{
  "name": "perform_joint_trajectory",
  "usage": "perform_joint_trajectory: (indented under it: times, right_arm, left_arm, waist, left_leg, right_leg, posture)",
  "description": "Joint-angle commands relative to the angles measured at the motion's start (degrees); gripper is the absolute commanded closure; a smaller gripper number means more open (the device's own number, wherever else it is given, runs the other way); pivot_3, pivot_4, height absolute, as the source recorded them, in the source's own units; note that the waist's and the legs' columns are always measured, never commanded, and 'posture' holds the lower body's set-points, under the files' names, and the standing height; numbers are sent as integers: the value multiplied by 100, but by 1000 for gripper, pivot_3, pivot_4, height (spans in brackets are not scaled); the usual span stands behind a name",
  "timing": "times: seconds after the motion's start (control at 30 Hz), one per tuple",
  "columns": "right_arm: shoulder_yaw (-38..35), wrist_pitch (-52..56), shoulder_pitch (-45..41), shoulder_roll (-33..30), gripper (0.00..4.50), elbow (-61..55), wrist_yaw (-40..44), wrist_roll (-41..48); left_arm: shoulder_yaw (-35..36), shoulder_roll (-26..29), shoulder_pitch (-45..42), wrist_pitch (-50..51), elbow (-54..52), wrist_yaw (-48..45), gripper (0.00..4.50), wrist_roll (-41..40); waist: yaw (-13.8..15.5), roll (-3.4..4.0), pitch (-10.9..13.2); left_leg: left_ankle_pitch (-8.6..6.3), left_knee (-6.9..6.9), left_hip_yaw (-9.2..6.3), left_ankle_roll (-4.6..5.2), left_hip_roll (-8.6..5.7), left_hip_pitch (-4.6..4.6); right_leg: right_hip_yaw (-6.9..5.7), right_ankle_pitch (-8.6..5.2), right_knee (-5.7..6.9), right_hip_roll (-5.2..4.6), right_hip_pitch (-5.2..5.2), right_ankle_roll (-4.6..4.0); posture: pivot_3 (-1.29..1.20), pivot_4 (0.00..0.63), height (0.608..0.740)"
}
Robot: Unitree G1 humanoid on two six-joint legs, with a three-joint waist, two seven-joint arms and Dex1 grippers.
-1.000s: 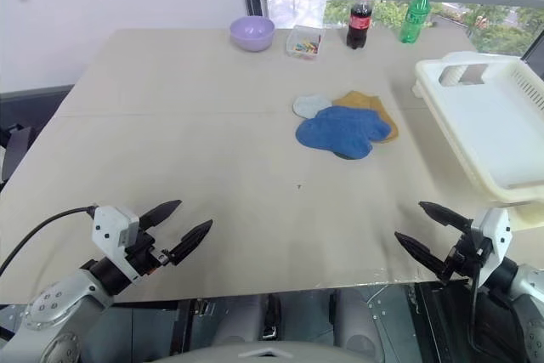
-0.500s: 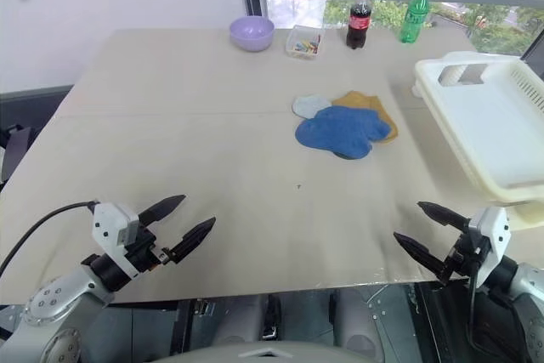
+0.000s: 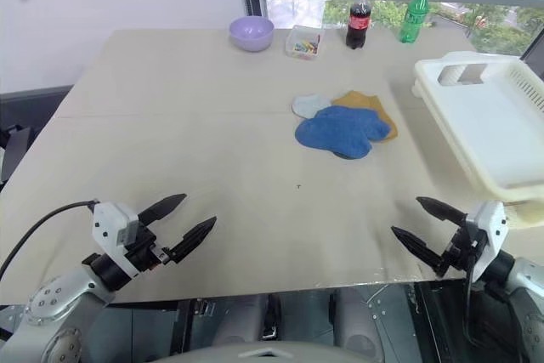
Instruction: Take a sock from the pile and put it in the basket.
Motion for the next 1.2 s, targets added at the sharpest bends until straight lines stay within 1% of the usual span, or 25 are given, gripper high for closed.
perform_joint_trajectory:
  times: [0.03,0.17,0.27,0.3,0.43,0.5,0.63,0.8,1.0,1.07,1.1,1.13,1.17,1.2]
  right_arm:
    - [135,328,-473,90,34,-335,-650,-211]
    - [583,845,-1232,257,34,-372,-1361,-540]
    - [913,1310,-2113,545,34,-107,-1944,-725]
    - [948,1483,-2363,631,34,3,-2098,-720]
    - [916,2083,-3332,1026,34,681,-2488,-535]
    - [856,2326,-3740,1200,34,1091,-2637,-457]
    - [986,2344,-4208,1238,34,1798,-2547,-741]
    - [1283,2097,-4431,1262,34,2437,-2279,-1184]
    - [1495,1941,-4574,1373,34,2683,-2012,-1382]
    - [1464,1844,-4652,1435,556,2758,-2012,-1420]
    - [1456,1820,-4683,1452,1088,2786,-2002,-1436]
    - [1455,1793,-4702,1460,1381,2802,-1982,-1455]
    - [1462,1761,-4707,1460,1802,2788,-1955,-1472]
    - [1464,1744,-4708,1458,2442,2770,-1943,-1493]
  left_arm:
    - [40,241,-102,-410,174,-472,0,59]
    - [109,448,-352,-441,546,-834,0,-119]
    - [270,653,-653,-151,646,-1150,0,-637]
    - [315,714,-747,-104,672,-1229,0,-755]
    - [425,1021,-1122,91,847,-1628,0,-1154]
    - [442,1123,-1306,149,1002,-1714,0,-1217]
    - [448,1193,-1451,62,1190,-1829,0,-1106]
    - [451,1146,-1370,-21,1148,-1832,0,-1019]
    - [474,1043,-1240,-49,1042,-1726,0,-1026]
    - [472,1031,-1235,-62,1042,-1699,0,-1018]
    - [475,1030,-1239,-70,1048,-1687,0,-1015]
    - [482,1027,-1240,-74,1050,-1674,0,-1016]
    - [496,1024,-1228,-77,1041,-1664,0,-1024]
    - [498,1019,-1223,-87,1039,-1653,0,-1020]
  waist:
    - [-8,1,0]
    - [-21,4,2]
    - [-18,5,3]
    - [-19,5,4]
    - [-10,8,5]
    - [-14,8,6]
    - [-22,10,7]
    - [-30,10,6]
    - [-34,11,7]
    - [-38,11,7]
    - [-38,11,7]
    - [-38,11,7]
    - [-36,11,7]
    - [-35,11,7]
  left_leg:
    - [0,0,0,0,0,0]
    - [0,-1,0,-1,0,0]
    - [4,-1,-1,6,0,-11]
    - [14,-1,0,24,1,-12]
    - [15,-1,0,26,-3,-23]
    - [16,-3,1,27,-8,-23]
    - [16,-4,21,27,-14,-38]
    - [18,-2,16,27,-16,-84]
    - [18,-2,16,27,-16,-85]
    - [18,-1,16,27,-15,-83]
    - [18,0,16,27,-15,-83]
    - [18,0,16,27,-15,-83]
    - [18,0,16,26,-15,-83]
    - [18,0,16,26,-15,-83]
  right_leg:
    - [0,0,0,0,-1,0]
    - [-2,0,0,2,-3,-1]
    - [-4,5,0,2,-10,-8]
    - [-4,12,0,2,-11,-20]
    - [-6,15,-2,2,-13,-24]
    - [-7,15,-2,2,-12,-25]
    - [-19,16,-4,4,-16,-26]
    - [-25,17,-3,6,-58,-26]
    - [-26,17,-2,7,-59,-25]
    - [-25,17,0,7,-59,-25]
    - [-26,17,1,8,-59,-25]
    - [-26,17,2,8,-59,-25]
    - [-26,17,2,8,-59,-25]
    - [-26,17,2,8,-59,-25]
  posture:
    - [0,150,729]
    - [0,150,729]
    - [0,150,729]
    - [0,150,729]
    - [0,150,729]
    - [0,150,729]
    - [0,150,729]
    - [0,150,729]
    - [0,150,729]
    - [0,150,729]
    - [0,150,729]
    - [0,150,729]
    - [0,150,729]
    - [0,150,729]
